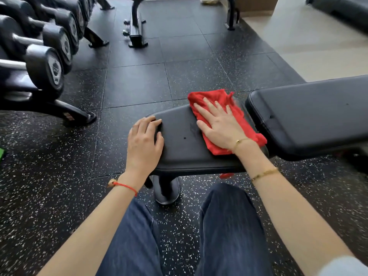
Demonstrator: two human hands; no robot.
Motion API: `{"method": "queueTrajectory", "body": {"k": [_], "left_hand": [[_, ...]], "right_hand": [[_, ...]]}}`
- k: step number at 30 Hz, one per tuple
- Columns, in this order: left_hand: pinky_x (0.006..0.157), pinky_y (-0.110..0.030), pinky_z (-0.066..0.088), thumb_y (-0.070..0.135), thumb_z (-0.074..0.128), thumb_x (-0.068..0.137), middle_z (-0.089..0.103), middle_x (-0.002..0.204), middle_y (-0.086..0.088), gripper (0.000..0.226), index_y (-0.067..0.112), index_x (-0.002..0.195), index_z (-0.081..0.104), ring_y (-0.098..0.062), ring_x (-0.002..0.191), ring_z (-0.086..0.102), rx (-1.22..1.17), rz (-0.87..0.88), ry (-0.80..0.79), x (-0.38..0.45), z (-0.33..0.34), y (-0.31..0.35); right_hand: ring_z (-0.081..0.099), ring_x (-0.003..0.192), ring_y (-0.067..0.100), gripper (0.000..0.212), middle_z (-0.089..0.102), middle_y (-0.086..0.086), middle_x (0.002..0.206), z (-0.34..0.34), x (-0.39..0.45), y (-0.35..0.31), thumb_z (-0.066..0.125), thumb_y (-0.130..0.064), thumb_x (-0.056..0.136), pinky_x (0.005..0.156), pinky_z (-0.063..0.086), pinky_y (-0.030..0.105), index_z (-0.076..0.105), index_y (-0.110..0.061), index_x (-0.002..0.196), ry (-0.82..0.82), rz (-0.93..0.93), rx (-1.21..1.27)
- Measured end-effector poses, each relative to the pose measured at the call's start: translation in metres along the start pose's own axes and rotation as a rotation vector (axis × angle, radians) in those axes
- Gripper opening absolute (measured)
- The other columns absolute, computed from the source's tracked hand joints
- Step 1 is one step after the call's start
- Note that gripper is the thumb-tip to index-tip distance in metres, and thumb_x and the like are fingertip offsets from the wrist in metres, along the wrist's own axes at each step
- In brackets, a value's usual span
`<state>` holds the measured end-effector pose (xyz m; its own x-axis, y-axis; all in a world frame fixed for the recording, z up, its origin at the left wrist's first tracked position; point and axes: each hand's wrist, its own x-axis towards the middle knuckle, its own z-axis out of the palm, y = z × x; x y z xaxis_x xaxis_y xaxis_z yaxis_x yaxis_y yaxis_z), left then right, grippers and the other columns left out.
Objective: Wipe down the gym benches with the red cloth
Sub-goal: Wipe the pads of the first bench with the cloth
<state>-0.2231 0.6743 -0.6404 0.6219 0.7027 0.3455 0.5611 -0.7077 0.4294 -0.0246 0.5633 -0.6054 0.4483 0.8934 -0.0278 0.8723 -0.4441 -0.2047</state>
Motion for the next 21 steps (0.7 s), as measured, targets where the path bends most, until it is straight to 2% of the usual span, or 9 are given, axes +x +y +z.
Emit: {"method": "queueTrajectory", "body": {"k": [4, 7, 10, 12, 15, 19, 21], "left_hand": [[0.112, -0.04, 0.031, 0.015, 0.055, 0.093, 0.054, 0.138, -0.007, 0.036, 0.011, 0.129, 0.059, -0.028, 0.133, 0.043, -0.014, -0.003, 0.003, 0.0, 0.0, 0.0], [0.112, -0.04, 0.031, 0.014, 0.055, 0.093, 0.054, 0.139, -0.007, 0.037, 0.011, 0.13, 0.059, -0.028, 0.133, 0.043, -0.013, 0.008, -0.003, 0.0, -0.001, -0.001], [0.113, -0.041, 0.031, 0.014, 0.054, 0.094, 0.054, 0.139, -0.007, 0.037, 0.011, 0.131, 0.058, -0.029, 0.134, 0.043, -0.008, 0.015, -0.004, 0.0, -0.001, -0.001], [0.113, -0.041, 0.032, 0.014, 0.053, 0.094, 0.054, 0.138, -0.007, 0.037, 0.01, 0.13, 0.059, -0.029, 0.133, 0.043, -0.017, 0.007, 0.008, 0.0, -0.001, 0.0], [0.113, -0.041, 0.032, 0.011, 0.05, 0.093, 0.057, 0.135, -0.007, 0.035, 0.01, 0.126, 0.059, -0.029, 0.131, 0.046, -0.051, -0.002, 0.041, -0.001, -0.001, 0.001], [0.111, -0.043, 0.036, 0.008, 0.05, 0.092, 0.059, 0.13, -0.011, 0.035, 0.006, 0.126, 0.058, -0.031, 0.128, 0.049, -0.075, -0.001, 0.053, -0.004, -0.006, 0.002], [0.111, -0.043, 0.037, 0.008, 0.052, 0.092, 0.059, 0.129, -0.013, 0.035, 0.004, 0.127, 0.057, -0.032, 0.126, 0.049, -0.081, -0.01, 0.039, -0.005, -0.01, -0.001]], "right_hand": [[0.007, 0.149, 0.019, 0.056, 0.006, -0.006, 0.162, 0.011, -0.041, -0.013, 0.036, -0.042, 0.099, 0.122, 0.001, 0.041, 0.017, -0.04, 0.151, 0.039, -0.183, 0.019], [0.009, 0.149, 0.017, 0.061, 0.007, -0.007, 0.162, -0.003, -0.046, 0.013, 0.044, -0.049, 0.095, 0.122, 0.003, 0.037, 0.018, -0.04, 0.15, -0.057, -0.26, 0.049], [0.005, 0.15, 0.019, 0.061, 0.003, -0.006, 0.162, -0.007, -0.025, 0.024, 0.041, -0.051, 0.096, 0.122, -0.001, 0.039, 0.015, -0.041, 0.151, -0.052, -0.134, 0.009], [0.0, 0.15, 0.022, 0.059, -0.001, -0.005, 0.163, -0.001, -0.009, 0.012, 0.035, -0.051, 0.098, 0.121, -0.005, 0.042, 0.012, -0.042, 0.151, -0.002, -0.029, -0.032], [-0.002, 0.15, 0.025, 0.056, -0.004, -0.004, 0.163, 0.008, 0.005, -0.017, 0.031, -0.046, 0.1, 0.121, -0.007, 0.044, 0.01, -0.04, 0.152, 0.002, 0.013, -0.041], [0.004, 0.15, 0.023, 0.055, 0.003, -0.004, 0.163, 0.017, -0.021, -0.048, 0.033, -0.042, 0.1, 0.121, -0.003, 0.042, 0.015, -0.037, 0.152, 0.034, -0.153, -0.023], [0.009, 0.149, 0.02, 0.057, 0.008, -0.005, 0.162, 0.017, -0.042, -0.043, 0.036, -0.045, 0.099, 0.122, 0.001, 0.04, 0.017, -0.036, 0.152, 0.049, -0.242, -0.028]]}}
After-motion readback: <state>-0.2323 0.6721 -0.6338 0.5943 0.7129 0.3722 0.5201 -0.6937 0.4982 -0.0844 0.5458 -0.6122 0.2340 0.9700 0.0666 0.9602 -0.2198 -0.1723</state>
